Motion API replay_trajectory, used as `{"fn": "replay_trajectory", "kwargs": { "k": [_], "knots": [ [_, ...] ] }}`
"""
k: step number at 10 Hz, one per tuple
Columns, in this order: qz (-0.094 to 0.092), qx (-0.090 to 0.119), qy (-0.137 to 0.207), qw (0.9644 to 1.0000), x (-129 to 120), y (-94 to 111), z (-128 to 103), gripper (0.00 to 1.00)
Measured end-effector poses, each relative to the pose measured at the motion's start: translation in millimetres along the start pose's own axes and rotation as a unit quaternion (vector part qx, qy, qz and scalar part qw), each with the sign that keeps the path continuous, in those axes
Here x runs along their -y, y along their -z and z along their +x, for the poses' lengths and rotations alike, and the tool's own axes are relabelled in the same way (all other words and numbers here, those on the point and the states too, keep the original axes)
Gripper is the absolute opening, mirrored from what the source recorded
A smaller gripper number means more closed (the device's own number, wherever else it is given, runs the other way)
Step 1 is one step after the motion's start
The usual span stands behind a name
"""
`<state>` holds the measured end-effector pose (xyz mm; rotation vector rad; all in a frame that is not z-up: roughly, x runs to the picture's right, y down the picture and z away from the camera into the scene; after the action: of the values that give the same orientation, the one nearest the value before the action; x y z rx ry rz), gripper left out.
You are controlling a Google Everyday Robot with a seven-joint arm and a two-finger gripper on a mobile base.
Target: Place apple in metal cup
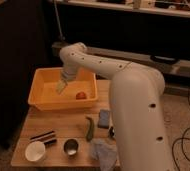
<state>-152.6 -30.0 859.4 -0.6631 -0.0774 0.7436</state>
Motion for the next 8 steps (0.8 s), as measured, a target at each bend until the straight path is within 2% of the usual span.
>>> {"fn": "replay_trajectory", "kwargs": {
  "k": [1,3,5,8],
  "knots": [
    [-0.004,-0.003,-0.010,0.9999,13.0,-8.6,1.6,0.80],
    [-0.019,-0.002,-0.024,0.9995,21.6,-18.8,8.1,0.80],
    [-0.027,0.002,-0.028,0.9993,22.9,-29.4,17.7,0.80],
    [-0.026,0.003,-0.023,0.9994,20.3,-39.3,25.2,0.80]
  ]
}}
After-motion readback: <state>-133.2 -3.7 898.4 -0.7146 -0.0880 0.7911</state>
